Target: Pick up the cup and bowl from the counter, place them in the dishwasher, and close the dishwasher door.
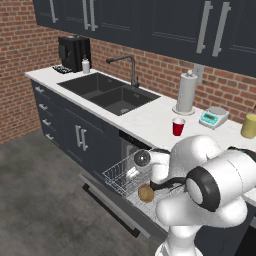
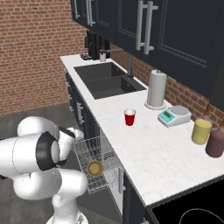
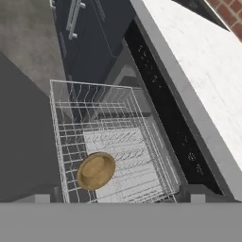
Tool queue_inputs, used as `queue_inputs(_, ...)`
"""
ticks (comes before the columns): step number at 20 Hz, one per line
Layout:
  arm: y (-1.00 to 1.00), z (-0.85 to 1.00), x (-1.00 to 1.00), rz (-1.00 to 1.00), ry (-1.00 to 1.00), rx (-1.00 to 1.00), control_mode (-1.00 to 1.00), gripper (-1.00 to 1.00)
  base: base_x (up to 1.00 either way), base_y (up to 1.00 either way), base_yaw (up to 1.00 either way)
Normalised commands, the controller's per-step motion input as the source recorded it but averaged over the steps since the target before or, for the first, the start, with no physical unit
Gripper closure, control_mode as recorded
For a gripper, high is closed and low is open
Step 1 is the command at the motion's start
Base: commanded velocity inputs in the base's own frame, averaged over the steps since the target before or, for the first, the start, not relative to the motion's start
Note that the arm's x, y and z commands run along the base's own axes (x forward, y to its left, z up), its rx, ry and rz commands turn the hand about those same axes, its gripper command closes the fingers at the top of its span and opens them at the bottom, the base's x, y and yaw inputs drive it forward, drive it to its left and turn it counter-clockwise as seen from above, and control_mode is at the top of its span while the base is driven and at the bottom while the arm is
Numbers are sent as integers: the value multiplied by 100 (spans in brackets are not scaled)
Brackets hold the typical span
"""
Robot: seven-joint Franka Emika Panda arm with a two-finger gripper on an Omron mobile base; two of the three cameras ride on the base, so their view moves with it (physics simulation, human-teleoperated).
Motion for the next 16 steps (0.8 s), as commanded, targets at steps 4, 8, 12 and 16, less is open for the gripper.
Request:
queue_inputs(4,-16,100,0,0,8,0,-100,-100,0,0,0)
queue_inputs(8,-21,100,0,0,11,0,-100,-100,0,0,0)
queue_inputs(12,-29,100,1,0,11,0,-100,-100,0,0,0)
queue_inputs(16,-66,50,25,0,7,-4,-100,-100,0,0,0)
